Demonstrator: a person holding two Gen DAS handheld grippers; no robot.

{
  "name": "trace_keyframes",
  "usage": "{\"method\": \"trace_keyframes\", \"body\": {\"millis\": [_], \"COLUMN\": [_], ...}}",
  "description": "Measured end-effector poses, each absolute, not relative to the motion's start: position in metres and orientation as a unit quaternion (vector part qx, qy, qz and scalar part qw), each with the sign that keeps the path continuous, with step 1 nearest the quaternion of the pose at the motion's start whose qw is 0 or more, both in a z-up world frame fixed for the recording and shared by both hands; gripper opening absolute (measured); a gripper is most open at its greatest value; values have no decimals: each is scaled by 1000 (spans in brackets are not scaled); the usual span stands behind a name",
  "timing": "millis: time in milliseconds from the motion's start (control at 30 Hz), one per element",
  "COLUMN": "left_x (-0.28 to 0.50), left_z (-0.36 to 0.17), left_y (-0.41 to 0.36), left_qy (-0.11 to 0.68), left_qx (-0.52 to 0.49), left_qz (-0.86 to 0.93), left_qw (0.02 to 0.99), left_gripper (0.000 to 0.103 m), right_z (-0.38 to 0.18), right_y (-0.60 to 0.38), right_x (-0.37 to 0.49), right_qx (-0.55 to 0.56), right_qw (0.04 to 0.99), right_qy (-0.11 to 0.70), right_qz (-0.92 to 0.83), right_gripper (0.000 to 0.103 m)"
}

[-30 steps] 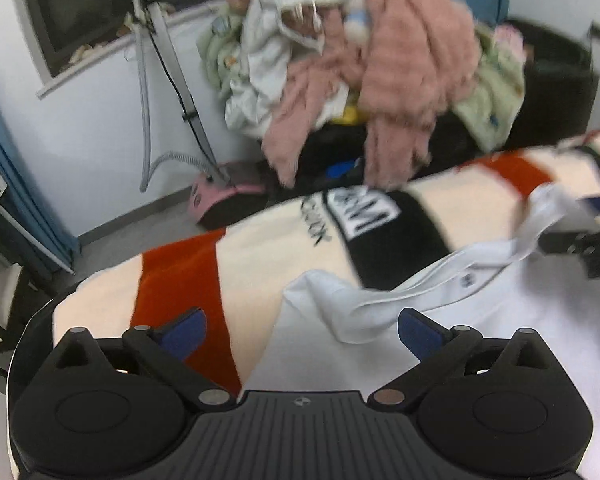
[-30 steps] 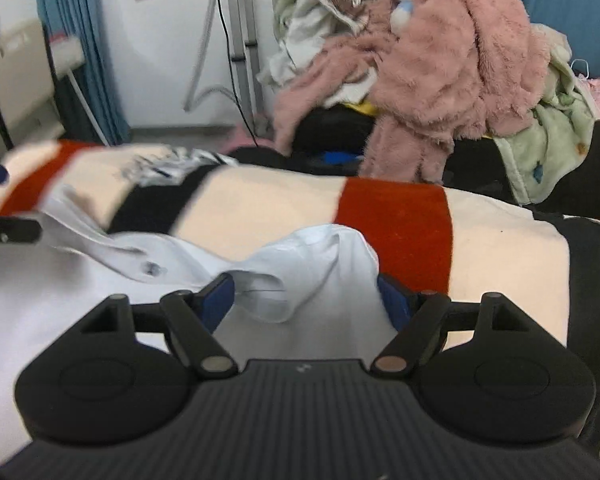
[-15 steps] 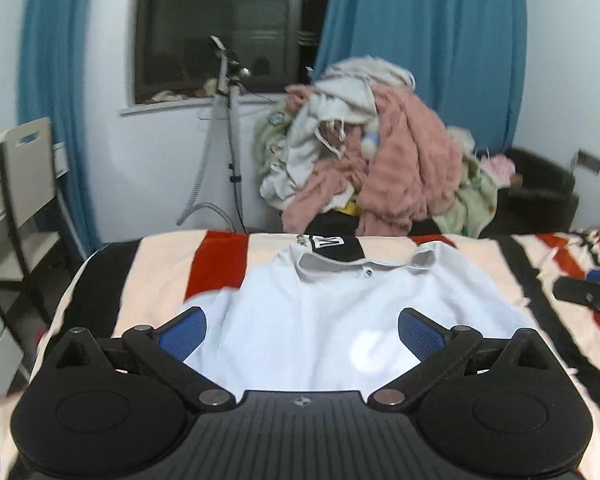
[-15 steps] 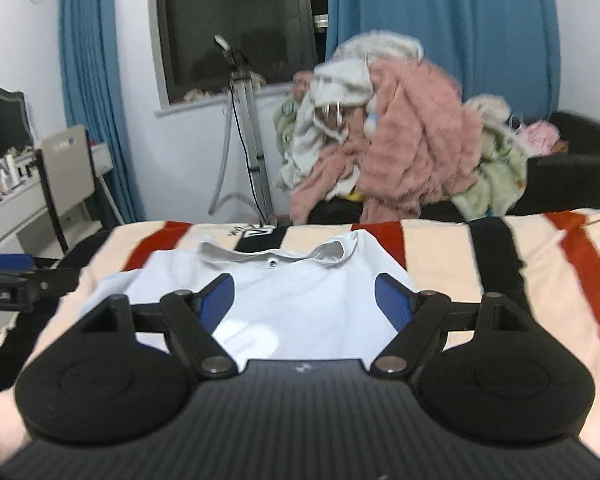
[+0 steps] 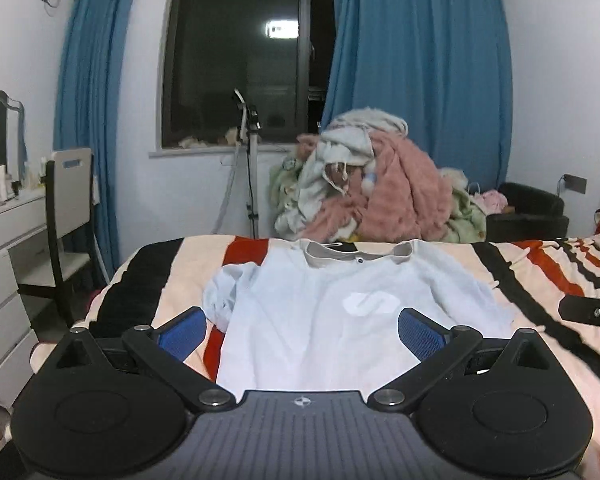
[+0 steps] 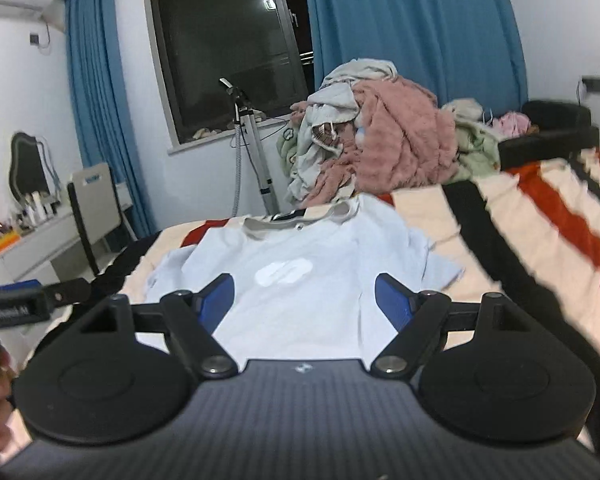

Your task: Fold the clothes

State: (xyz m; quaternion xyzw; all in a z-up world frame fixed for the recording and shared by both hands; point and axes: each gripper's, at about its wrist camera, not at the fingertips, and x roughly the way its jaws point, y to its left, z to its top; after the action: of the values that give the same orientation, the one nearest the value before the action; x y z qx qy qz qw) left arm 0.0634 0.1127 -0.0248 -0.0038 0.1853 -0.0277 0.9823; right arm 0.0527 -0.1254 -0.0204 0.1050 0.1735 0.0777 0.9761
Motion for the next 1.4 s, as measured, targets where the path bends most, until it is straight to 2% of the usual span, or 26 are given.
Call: {"method": "trace_keyframes", "body": {"millis": [100, 300, 967, 1100, 1267, 1400], "left_x": [64, 57, 95, 122, 166, 209], "left_z": [-44, -42, -59, -70, -80, -84], "left_y": [114, 110, 132, 141, 179, 210], "left_qy": [222, 200, 266, 294, 304, 290], "left_qx": [-36, -3, -85, -113, -195, -243], "left_qz": [-27, -21, 30, 41, 88, 82], "left_qw": [974, 980, 960, 948, 928, 922], "left_gripper": [102, 103, 103, 103, 102, 97], "right_z": [-33, -27, -42, -51, -65, -78], "right_y": [-119, -119, -113, -114, -115, -124], "right_x": [45, 40, 54, 63, 78, 94], "right_qx": [85, 95, 107, 120, 153, 181], "right_qw": [979, 983, 978, 972, 961, 952], "right_qy": [169, 131, 160, 183, 214, 233], "right_qz": [78, 85, 82, 81, 81, 84], "right_gripper": [79, 79, 79, 79, 79, 79]}}
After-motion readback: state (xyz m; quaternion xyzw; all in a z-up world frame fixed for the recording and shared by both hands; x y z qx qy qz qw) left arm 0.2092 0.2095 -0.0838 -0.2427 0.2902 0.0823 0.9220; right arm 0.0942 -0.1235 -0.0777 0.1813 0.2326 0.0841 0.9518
